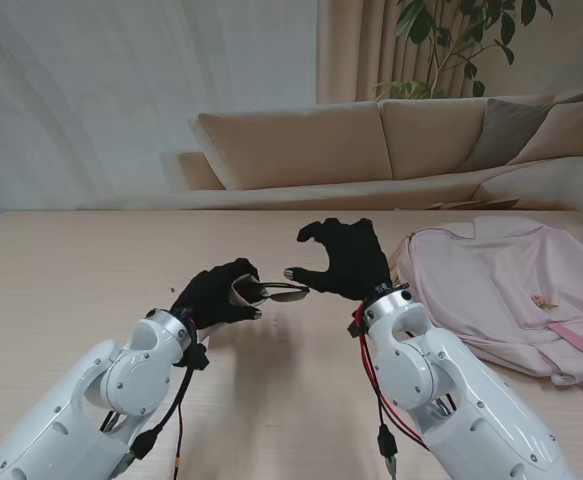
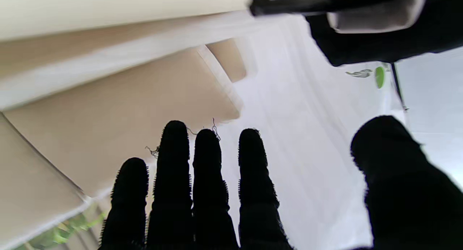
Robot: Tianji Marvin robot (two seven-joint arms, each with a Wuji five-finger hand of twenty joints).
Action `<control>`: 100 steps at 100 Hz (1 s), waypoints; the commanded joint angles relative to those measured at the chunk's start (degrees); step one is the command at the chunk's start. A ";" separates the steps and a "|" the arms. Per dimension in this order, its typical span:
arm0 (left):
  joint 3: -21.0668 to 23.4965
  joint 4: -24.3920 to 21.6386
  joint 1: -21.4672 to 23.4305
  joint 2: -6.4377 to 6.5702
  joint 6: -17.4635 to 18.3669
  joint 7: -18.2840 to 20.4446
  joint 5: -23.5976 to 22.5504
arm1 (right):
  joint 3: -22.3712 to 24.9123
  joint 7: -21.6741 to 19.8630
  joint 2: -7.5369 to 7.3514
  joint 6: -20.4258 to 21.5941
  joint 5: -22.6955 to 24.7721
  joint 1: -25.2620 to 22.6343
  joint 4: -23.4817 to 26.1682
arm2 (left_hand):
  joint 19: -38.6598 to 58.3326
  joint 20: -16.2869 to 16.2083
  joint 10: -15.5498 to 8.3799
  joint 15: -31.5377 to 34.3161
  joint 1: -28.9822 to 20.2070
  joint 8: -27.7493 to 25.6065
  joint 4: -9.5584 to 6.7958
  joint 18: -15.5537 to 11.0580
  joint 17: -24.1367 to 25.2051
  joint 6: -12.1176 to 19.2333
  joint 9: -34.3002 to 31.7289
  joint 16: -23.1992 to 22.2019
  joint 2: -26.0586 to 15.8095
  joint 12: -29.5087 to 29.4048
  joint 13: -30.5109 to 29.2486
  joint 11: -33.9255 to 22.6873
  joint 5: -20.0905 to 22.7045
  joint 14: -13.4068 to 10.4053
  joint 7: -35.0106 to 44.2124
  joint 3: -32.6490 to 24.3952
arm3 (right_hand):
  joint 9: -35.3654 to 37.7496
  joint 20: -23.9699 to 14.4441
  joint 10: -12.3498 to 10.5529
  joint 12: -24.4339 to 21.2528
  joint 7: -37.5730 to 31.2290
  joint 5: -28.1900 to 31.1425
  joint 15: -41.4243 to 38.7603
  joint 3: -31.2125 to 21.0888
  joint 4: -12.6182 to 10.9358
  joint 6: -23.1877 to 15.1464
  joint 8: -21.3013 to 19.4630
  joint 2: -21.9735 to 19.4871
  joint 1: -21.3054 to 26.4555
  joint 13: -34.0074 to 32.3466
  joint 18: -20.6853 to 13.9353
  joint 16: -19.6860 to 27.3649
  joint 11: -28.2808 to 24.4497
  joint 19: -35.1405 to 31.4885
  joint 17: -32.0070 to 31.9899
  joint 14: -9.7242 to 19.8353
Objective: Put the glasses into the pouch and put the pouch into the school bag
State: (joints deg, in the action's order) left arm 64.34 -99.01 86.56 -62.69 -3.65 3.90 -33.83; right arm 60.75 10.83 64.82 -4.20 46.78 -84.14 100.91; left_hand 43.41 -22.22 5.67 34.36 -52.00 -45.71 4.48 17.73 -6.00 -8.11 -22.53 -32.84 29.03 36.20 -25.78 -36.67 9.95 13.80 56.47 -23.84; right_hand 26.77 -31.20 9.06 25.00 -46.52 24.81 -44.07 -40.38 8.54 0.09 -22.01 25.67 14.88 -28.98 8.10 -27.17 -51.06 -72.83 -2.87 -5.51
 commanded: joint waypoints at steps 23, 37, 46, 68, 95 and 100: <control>0.87 -1.49 1.21 -0.28 0.00 0.30 -0.09 | 1.11 -1.85 0.07 -2.49 -5.51 -0.51 -7.92 | 1.39 -0.90 -0.17 0.70 -3.44 -2.76 -0.93 1.63 0.84 3.58 -0.39 -0.91 -6.83 0.79 -0.84 0.61 3.50 1.12 7.92 -1.09 | 0.02 2.91 0.56 -1.42 1.97 0.26 1.28 -7.50 -0.35 2.60 3.21 5.89 6.99 2.19 0.28 1.09 2.06 3.29 -1.40 0.17; 0.94 -1.48 1.21 -0.29 0.19 0.17 -0.18 | -0.10 -5.63 -0.11 -4.42 -8.75 0.40 -9.09 | 1.38 -0.89 -0.19 0.66 -3.47 -2.72 -0.96 1.66 0.81 3.55 -0.31 -0.88 -6.83 0.75 -0.81 0.65 3.50 1.16 7.80 -1.15 | -1.84 3.72 0.35 -1.39 2.18 -1.36 1.74 -18.67 0.73 2.90 3.45 10.65 4.03 4.11 -0.07 1.20 2.12 5.05 -1.56 0.67; 0.98 -1.46 1.19 -0.28 0.37 0.17 -0.19 | -1.39 -6.19 0.06 -5.01 -10.28 1.27 -10.00 | 1.34 -0.88 -0.07 0.63 -3.37 -2.74 -0.93 1.62 0.88 3.55 -0.36 -0.86 -6.86 0.74 -0.82 0.65 3.51 1.13 7.78 -1.11 | -3.58 4.37 0.10 -1.38 2.51 -2.96 2.35 -18.85 1.18 3.33 3.61 11.46 3.24 5.80 -0.42 1.42 2.08 6.89 -1.54 1.31; 0.92 -1.45 1.14 -0.31 0.59 0.07 -0.02 | -3.52 -7.02 0.50 -6.50 -13.36 2.46 -10.68 | 1.34 -0.87 -0.15 0.62 -3.09 -2.77 -0.97 1.52 0.90 3.55 -0.35 -0.84 -6.84 0.68 -0.85 0.71 3.54 1.16 7.73 -1.16 | -5.73 4.79 0.02 -1.33 2.01 -5.05 2.29 -19.37 1.78 3.43 3.62 13.17 1.09 7.53 -0.80 1.43 1.35 10.33 -1.66 1.82; 0.73 -1.31 1.03 -0.33 0.63 0.20 0.51 | -4.34 -4.43 1.54 -6.06 -16.25 2.75 -11.28 | 1.22 -0.81 -0.14 0.53 -2.92 -2.80 -0.95 1.49 1.05 3.55 -0.35 -0.80 -6.86 0.64 -0.78 0.75 3.55 1.19 7.71 -1.17 | -5.06 3.90 -0.08 -1.27 1.46 -4.51 1.76 -21.88 2.07 3.36 3.53 15.36 0.23 7.08 -0.79 1.24 0.86 10.32 -1.62 1.86; 0.62 -1.23 0.94 -0.35 0.65 0.23 0.66 | -4.60 -3.56 1.82 -6.19 -16.58 2.90 -11.48 | 1.20 -0.80 -0.14 0.55 -2.74 -2.81 -0.91 1.56 1.08 3.55 -0.42 -0.80 -6.93 0.65 -0.86 0.72 3.54 1.21 7.71 -1.09 | -5.04 3.58 -0.10 -1.20 1.28 -4.51 1.70 -22.34 2.09 3.42 3.47 15.56 0.42 7.19 -0.90 1.20 0.68 10.04 -1.53 1.88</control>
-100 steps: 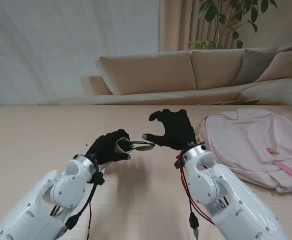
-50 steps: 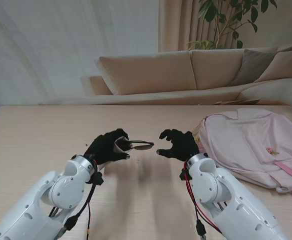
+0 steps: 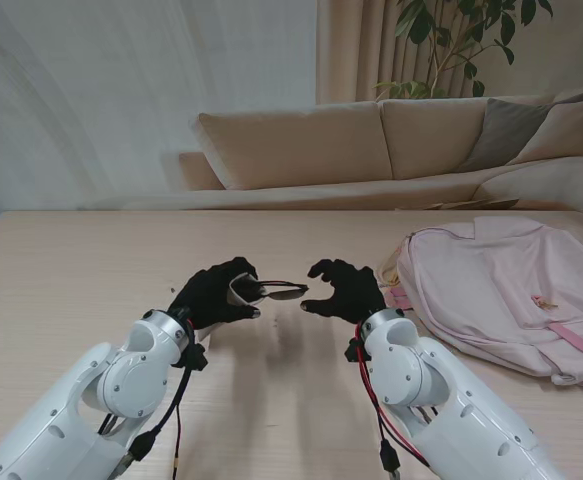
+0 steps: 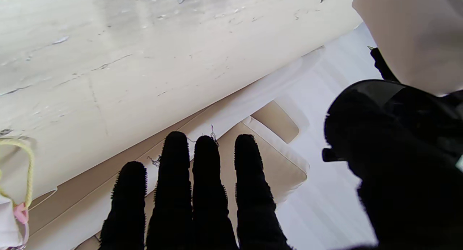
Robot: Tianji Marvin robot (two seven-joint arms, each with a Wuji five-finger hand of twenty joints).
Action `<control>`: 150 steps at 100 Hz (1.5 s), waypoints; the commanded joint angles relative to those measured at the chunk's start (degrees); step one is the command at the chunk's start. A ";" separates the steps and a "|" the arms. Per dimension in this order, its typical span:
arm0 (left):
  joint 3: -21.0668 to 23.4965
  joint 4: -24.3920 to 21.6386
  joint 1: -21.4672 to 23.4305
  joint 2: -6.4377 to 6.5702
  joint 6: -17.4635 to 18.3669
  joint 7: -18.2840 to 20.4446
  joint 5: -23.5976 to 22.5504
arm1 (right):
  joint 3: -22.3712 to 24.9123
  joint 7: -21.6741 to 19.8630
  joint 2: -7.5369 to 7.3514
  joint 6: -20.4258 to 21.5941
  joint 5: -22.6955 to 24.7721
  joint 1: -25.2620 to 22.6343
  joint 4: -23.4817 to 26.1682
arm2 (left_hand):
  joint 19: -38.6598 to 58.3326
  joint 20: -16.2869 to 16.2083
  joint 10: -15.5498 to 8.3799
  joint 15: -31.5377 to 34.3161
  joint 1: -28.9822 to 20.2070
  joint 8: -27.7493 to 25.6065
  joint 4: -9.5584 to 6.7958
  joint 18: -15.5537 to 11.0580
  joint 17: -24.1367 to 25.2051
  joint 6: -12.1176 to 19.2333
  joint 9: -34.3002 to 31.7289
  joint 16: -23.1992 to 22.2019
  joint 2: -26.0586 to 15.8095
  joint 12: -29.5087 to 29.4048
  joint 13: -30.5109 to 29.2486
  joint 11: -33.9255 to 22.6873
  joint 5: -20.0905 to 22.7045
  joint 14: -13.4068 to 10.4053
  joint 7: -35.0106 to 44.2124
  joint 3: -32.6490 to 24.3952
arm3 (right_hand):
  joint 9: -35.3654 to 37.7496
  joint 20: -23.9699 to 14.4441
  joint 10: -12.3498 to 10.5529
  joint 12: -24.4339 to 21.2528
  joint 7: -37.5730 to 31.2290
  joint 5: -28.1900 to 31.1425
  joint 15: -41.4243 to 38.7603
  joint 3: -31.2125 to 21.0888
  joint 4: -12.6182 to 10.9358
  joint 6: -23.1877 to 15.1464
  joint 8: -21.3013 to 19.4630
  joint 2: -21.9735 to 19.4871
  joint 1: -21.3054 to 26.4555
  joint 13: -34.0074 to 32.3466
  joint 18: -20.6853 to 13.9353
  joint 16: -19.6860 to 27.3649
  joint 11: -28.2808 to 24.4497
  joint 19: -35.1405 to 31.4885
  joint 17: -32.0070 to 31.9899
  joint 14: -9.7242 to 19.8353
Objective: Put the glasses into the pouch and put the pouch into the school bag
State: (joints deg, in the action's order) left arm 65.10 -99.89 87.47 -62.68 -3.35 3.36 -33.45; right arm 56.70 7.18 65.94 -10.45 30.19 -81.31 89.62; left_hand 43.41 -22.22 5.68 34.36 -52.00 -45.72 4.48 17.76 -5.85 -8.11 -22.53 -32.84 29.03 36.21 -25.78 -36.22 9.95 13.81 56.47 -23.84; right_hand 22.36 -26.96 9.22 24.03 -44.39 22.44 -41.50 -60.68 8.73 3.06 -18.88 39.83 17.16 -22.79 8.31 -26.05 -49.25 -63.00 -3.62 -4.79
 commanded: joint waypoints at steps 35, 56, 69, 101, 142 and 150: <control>-0.92 0.28 -0.76 -0.42 0.42 0.82 0.71 | -1.48 3.94 2.19 0.36 -3.24 0.22 -0.80 | 1.21 -0.81 -0.07 0.47 -2.49 -2.80 -0.94 1.50 1.03 3.55 -0.40 -0.76 -7.07 0.61 -0.75 0.38 3.55 1.22 7.71 -0.85 | 4.32 -3.05 0.08 0.62 -5.95 4.96 -2.78 -3.10 1.58 -1.41 -2.36 0.06 0.16 -1.80 -0.98 -0.72 -3.34 -3.12 -0.57 0.62; -1.06 0.69 -1.12 -0.38 0.75 1.02 0.79 | -1.94 6.95 3.25 1.28 -4.98 0.63 -1.58 | 1.14 -0.77 -0.08 0.44 -1.70 -2.81 -1.05 1.47 1.09 3.53 -0.32 -0.75 -7.06 0.59 -0.78 0.47 3.63 1.20 7.63 -0.66 | 13.92 -3.50 0.09 2.22 -16.02 13.12 -5.99 -1.09 6.49 -6.48 -2.04 -4.45 7.00 -7.15 -1.14 -2.17 -6.35 -7.02 -0.43 0.03; -1.08 0.77 -1.24 -0.30 0.91 1.36 0.80 | -2.01 8.00 3.66 1.36 -5.76 0.77 -1.36 | 1.05 -0.73 -0.07 0.35 -2.17 -2.74 -1.35 1.50 1.20 3.49 -0.25 -0.72 -6.82 0.59 -0.59 0.51 3.56 1.25 7.41 -1.23 | 22.26 -3.92 0.58 2.77 -22.30 18.83 -9.14 -5.93 8.75 -10.68 -1.19 0.35 9.54 -12.91 -0.55 -3.19 -8.56 -9.29 -0.42 -1.33; -1.06 0.83 -1.42 -0.15 1.04 2.03 0.64 | -2.01 13.16 4.42 6.54 -3.97 1.32 -2.47 | 0.81 -0.61 0.00 0.15 -1.69 -2.69 -1.35 1.50 1.35 3.48 -0.11 -0.62 -6.89 0.54 -0.52 0.63 3.57 1.28 7.03 -1.48 | 32.13 -2.77 -0.26 2.99 -22.82 29.31 -13.23 -11.56 9.30 -15.93 -5.62 4.69 12.21 -20.75 2.50 -4.03 -10.37 -11.39 3.16 -1.19; -1.65 0.89 -2.45 0.09 0.63 3.61 0.94 | -1.45 13.22 2.50 16.06 4.59 2.85 -2.05 | 0.46 -0.42 0.01 -0.04 -1.73 -3.27 -1.37 1.47 1.58 3.11 -0.17 -0.56 -7.10 0.50 -0.49 0.80 3.74 1.38 6.24 -1.25 | 35.27 -1.39 0.73 5.53 -20.55 35.64 -16.38 -15.29 10.25 -16.94 -11.46 5.97 11.23 -23.59 3.76 -4.50 -11.43 -12.32 4.74 -2.06; -2.11 1.17 -2.96 0.10 0.85 3.68 0.76 | -1.74 12.59 2.06 17.26 6.25 3.32 -1.76 | 0.50 -0.44 -0.03 -0.05 -1.69 -3.35 -1.39 1.46 1.50 3.35 -0.13 -0.56 -7.16 0.49 -0.56 0.84 3.70 1.26 6.15 -1.20 | 35.93 -1.29 0.65 5.60 -20.38 36.49 -16.39 -15.51 10.23 -17.04 -11.57 6.15 11.31 -23.97 4.05 -4.42 -11.30 -12.34 5.16 -1.99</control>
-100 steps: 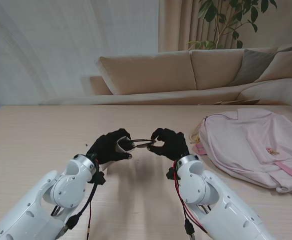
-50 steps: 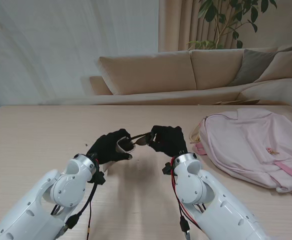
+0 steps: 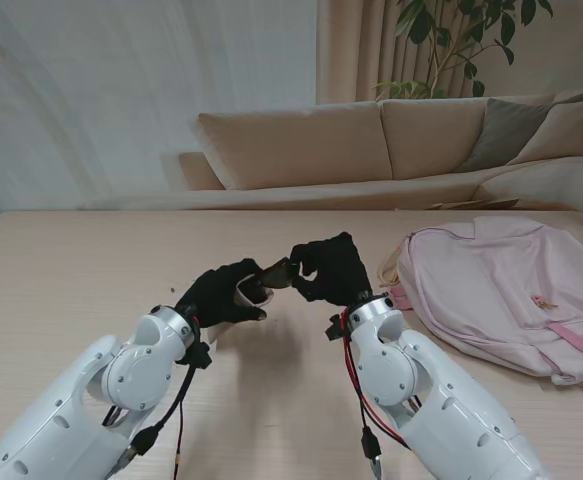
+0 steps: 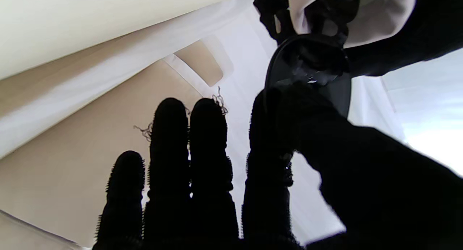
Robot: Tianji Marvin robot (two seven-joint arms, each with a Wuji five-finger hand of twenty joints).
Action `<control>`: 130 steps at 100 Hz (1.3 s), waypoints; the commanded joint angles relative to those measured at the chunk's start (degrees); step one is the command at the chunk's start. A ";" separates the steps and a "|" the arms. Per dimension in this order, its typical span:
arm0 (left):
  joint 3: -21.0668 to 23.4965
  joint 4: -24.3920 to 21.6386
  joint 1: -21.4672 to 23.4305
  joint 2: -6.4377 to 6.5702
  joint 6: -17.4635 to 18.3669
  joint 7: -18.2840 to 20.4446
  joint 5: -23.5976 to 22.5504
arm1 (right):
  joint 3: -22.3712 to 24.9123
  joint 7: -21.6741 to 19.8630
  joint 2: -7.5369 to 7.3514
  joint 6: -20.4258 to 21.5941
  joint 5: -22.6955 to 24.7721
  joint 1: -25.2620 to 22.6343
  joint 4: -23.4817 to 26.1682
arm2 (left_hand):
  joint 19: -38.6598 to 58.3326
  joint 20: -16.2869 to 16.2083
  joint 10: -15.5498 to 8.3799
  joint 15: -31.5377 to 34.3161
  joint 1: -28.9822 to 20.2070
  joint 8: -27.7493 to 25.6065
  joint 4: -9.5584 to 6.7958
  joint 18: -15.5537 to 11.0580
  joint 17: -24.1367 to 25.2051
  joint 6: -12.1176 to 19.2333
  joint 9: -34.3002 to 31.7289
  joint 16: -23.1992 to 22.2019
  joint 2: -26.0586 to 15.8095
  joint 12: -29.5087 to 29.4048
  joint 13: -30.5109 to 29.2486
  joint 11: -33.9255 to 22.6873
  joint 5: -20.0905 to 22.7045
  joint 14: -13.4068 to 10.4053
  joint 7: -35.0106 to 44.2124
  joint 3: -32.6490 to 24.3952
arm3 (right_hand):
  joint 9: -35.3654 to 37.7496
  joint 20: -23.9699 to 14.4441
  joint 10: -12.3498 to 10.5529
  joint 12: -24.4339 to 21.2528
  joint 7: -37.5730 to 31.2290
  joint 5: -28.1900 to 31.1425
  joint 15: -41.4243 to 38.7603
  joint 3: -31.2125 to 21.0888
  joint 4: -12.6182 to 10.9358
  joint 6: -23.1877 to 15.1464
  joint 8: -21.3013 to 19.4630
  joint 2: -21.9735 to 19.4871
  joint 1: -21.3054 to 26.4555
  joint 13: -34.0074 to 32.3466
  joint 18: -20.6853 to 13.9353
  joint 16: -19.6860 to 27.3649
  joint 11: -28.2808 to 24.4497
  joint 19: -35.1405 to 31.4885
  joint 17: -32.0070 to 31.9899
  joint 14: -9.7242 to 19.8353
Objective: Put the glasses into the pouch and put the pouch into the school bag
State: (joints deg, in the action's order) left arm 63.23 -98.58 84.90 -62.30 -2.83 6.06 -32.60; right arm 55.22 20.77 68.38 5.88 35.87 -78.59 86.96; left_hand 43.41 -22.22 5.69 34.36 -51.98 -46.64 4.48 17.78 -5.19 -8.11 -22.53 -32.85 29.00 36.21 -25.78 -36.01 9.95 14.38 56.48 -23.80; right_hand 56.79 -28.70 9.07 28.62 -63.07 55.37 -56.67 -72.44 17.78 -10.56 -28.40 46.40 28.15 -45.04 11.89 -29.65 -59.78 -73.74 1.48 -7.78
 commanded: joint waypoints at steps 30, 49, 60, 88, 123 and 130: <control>-0.98 0.25 -0.93 -0.36 0.69 0.87 0.40 | -3.03 -0.61 -0.92 2.56 5.04 2.67 0.50 | 0.44 -0.40 -0.02 -0.11 -1.68 -2.44 -1.42 1.42 0.89 3.41 -0.18 -0.56 -7.16 0.50 -0.56 0.64 3.73 0.68 6.13 -1.13 | 4.17 0.59 1.00 1.69 -0.99 6.02 -2.14 -4.27 1.32 -3.23 -2.06 -0.18 0.21 -4.52 1.79 -0.70 -0.17 -2.68 2.19 0.54; -1.01 -0.22 -0.58 -0.42 0.88 0.50 0.31 | -4.99 0.43 -0.71 -0.19 6.39 3.44 -0.06 | 0.51 -0.42 0.09 -0.09 -1.36 -2.50 -1.50 1.40 0.78 3.35 -0.17 -0.57 -7.17 0.50 -0.64 0.68 3.73 0.74 6.01 -1.15 | 5.56 0.33 1.99 2.71 -1.22 7.16 -3.56 -5.44 1.85 -1.75 -1.83 1.92 0.37 -5.51 2.83 -0.90 -0.43 -3.67 3.33 -0.55; -1.16 -0.39 -0.43 -0.57 0.31 -0.19 0.11 | -5.53 0.45 -0.59 -1.33 6.20 3.33 0.09 | 0.47 -0.41 0.21 -0.14 -1.18 -2.28 -1.54 1.48 0.90 1.22 -0.01 -0.57 -7.38 0.48 -0.48 0.74 3.77 0.88 5.52 -1.32 | 6.40 0.16 2.64 3.00 -1.42 8.06 -4.29 -6.32 2.20 -0.78 -1.38 3.66 0.88 -6.15 3.14 -0.97 -0.42 -4.08 3.64 -1.13; -1.51 -0.20 -0.68 -0.80 -0.19 -1.06 0.32 | -6.35 -0.38 -1.29 -1.66 8.98 3.41 0.17 | 0.62 -0.48 0.25 -0.02 -1.03 -2.45 -1.41 1.52 0.87 1.14 0.06 -0.63 -7.72 0.52 -0.50 0.66 3.71 0.95 5.34 -1.23 | 3.95 -0.03 1.34 4.14 2.62 3.01 -3.64 0.18 2.03 -0.31 2.44 -1.48 -2.16 -4.99 2.50 -0.31 1.52 -4.25 3.57 -0.38; -0.25 -1.08 0.44 -0.99 -1.99 -1.87 0.25 | -1.81 0.96 -1.71 -2.55 10.00 -1.49 4.23 | 0.78 -0.57 0.49 0.06 -1.21 -2.60 -1.43 1.58 0.97 1.06 0.20 -0.65 -7.68 0.51 -0.36 0.66 3.79 1.22 5.28 -1.09 | -34.19 -0.13 -0.36 -3.58 21.57 -32.39 9.74 15.60 -9.71 12.31 8.58 -16.78 -14.04 22.74 -4.20 1.41 6.67 1.63 -5.59 3.63; -0.03 -1.23 0.56 -0.98 -2.12 -1.87 0.19 | -0.59 1.05 -1.74 -1.71 9.45 -2.84 5.37 | 0.79 -0.57 0.44 0.08 -1.27 -2.62 -1.45 1.61 0.99 1.08 0.19 -0.66 -7.70 0.52 -0.36 0.65 3.77 1.20 5.26 -1.12 | -35.98 0.93 -1.39 -4.58 19.96 -33.63 13.39 16.52 -10.26 11.81 10.26 -18.50 -13.65 24.40 -4.37 3.20 8.55 4.13 -5.72 4.87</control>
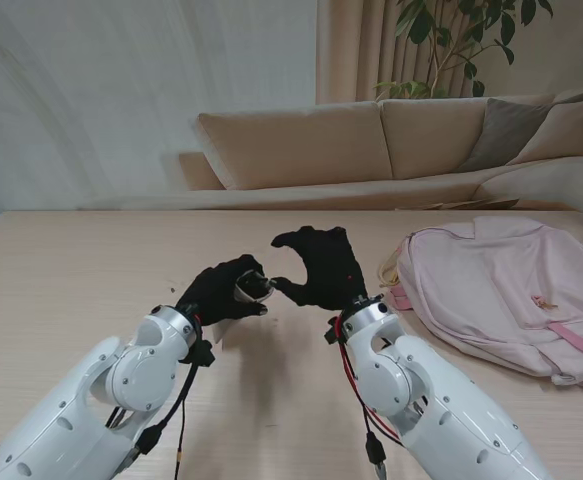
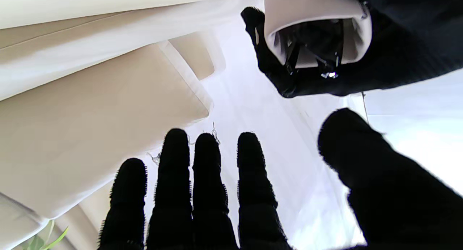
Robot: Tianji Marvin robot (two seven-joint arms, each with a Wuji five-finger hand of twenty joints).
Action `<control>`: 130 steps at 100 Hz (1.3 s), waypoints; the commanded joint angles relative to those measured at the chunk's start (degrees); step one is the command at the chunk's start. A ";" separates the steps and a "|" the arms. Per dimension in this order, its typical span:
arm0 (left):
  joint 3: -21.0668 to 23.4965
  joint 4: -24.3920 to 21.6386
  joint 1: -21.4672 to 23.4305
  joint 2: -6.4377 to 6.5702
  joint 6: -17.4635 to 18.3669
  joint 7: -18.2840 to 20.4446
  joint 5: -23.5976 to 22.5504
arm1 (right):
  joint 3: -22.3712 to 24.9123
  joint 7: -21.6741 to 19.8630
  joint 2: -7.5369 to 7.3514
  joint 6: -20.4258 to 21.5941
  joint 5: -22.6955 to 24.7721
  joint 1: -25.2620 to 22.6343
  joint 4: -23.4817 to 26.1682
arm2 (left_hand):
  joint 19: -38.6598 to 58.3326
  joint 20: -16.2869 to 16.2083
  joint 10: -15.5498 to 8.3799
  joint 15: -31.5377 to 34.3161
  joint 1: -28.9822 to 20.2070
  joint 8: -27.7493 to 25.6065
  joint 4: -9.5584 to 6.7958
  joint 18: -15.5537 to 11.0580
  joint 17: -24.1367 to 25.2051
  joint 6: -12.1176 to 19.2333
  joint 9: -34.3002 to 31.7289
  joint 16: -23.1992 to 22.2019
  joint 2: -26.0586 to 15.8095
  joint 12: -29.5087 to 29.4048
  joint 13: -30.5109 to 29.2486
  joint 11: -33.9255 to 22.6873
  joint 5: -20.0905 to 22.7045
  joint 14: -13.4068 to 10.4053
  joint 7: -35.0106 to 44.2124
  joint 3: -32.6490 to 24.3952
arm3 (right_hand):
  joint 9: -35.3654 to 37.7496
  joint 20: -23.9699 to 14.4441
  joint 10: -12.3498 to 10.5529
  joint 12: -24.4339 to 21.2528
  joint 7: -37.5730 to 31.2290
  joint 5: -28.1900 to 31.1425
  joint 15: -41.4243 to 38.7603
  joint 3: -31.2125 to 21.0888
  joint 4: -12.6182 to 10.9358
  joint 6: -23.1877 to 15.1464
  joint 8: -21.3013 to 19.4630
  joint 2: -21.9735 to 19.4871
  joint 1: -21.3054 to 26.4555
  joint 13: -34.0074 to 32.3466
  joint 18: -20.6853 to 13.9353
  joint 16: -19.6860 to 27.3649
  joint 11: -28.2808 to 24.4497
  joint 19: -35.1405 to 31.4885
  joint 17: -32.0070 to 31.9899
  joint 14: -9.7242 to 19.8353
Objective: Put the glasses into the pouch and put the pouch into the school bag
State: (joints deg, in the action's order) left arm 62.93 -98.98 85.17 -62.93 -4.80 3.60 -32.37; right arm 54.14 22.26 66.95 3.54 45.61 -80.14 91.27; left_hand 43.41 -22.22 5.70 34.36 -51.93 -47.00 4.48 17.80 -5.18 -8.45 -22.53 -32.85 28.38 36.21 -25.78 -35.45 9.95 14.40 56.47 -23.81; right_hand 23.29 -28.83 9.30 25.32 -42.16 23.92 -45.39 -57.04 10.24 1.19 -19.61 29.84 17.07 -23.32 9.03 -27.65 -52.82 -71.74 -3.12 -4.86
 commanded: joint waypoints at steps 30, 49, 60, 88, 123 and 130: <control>0.38 -0.83 0.38 -0.56 -0.19 -0.34 0.07 | 1.82 -1.31 -1.13 7.90 0.28 -4.24 2.13 | 0.83 -0.59 0.49 0.08 -0.53 -2.40 -1.49 1.57 1.05 1.52 0.29 -0.64 -7.09 0.44 -0.27 0.22 3.82 1.19 5.16 -0.95 | -3.51 4.45 -7.86 -3.52 -0.55 9.16 8.96 -6.95 -2.04 -13.54 2.83 -3.62 -4.39 4.53 -1.67 4.27 8.46 8.35 -1.45 7.17; 0.21 -1.00 0.38 -0.57 0.38 -0.39 0.25 | -0.38 -3.02 -0.89 5.37 -1.55 -3.47 1.81 | 0.86 -0.60 0.56 0.08 -0.28 -2.44 -1.55 1.58 1.02 1.48 0.34 -0.63 -7.03 0.39 -0.30 0.31 3.82 1.22 5.00 -1.22 | -3.92 5.91 -11.28 -4.74 1.64 5.92 13.13 -8.07 -2.23 -9.44 3.94 -3.41 -4.50 5.11 -1.71 6.44 10.85 11.73 -1.53 9.52; 0.24 -1.24 0.52 -0.61 0.39 -0.60 0.20 | -1.47 -2.40 -0.64 5.21 -1.78 -2.83 0.87 | 0.87 -0.60 0.54 0.09 -0.21 -2.41 -1.55 1.59 1.01 1.51 0.32 -0.63 -7.06 0.39 -0.29 0.28 3.72 1.19 4.78 -1.42 | -0.46 5.71 -14.00 -5.05 1.90 7.98 13.54 -11.09 -2.14 -7.65 4.36 -2.60 -4.51 3.49 -1.71 6.63 11.94 11.59 -1.49 11.28; 0.18 -1.24 0.75 -0.67 0.78 -0.90 0.56 | -3.10 -2.54 -0.44 3.29 -2.20 -2.25 -0.10 | 0.98 -0.65 0.51 0.18 -0.25 -2.63 -1.45 1.53 0.96 1.50 0.30 -0.66 -6.94 0.40 -0.36 0.24 3.88 1.16 4.80 -1.66 | 4.59 4.67 -12.67 -4.88 3.26 13.17 13.07 -12.27 -1.85 -4.35 5.37 -2.79 -2.32 1.37 -1.35 6.32 12.46 9.15 -1.30 12.01; -0.12 -1.15 0.60 -0.78 0.76 -1.26 0.69 | -2.72 -4.00 -0.76 2.92 -2.42 -2.96 0.43 | 0.98 -0.65 0.47 0.19 -0.62 -2.82 -1.31 1.48 0.95 1.62 -0.06 -0.63 -7.11 0.41 -0.49 0.15 4.07 1.09 4.95 -1.41 | 1.46 5.42 -9.79 -4.22 3.31 12.33 12.79 -9.45 -1.86 -13.54 5.08 -3.84 -5.49 3.05 -1.35 6.01 12.19 9.67 -1.44 10.75; 0.06 -1.19 0.83 -0.76 0.69 -1.31 0.51 | -1.47 -3.07 -0.74 4.32 -2.23 -3.68 0.86 | 0.97 -0.65 0.45 0.21 -0.71 -2.83 -1.27 1.45 0.98 1.64 -0.11 -0.64 -7.24 0.40 -0.53 0.17 4.05 1.09 4.97 -1.25 | -0.52 5.53 -7.55 -3.80 2.30 7.98 11.52 -6.20 -2.01 -15.63 4.23 -4.33 -5.09 3.95 -1.47 5.47 10.53 10.16 -1.47 8.87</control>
State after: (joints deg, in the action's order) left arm 62.75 -99.39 85.64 -63.22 -4.29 1.74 -31.77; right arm 51.79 18.97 66.26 6.49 43.28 -82.72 91.56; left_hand 43.41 -22.22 5.75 34.36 -51.14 -47.10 4.48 17.83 -5.09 -9.07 -22.53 -32.85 28.35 36.21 -25.78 -35.44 11.03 14.42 56.20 -23.80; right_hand 25.21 -23.86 -0.69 20.99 -39.29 35.40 -32.79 -65.75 9.42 -11.43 -14.39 26.75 13.53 -21.47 8.77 -21.48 -41.35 -62.86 -3.66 4.36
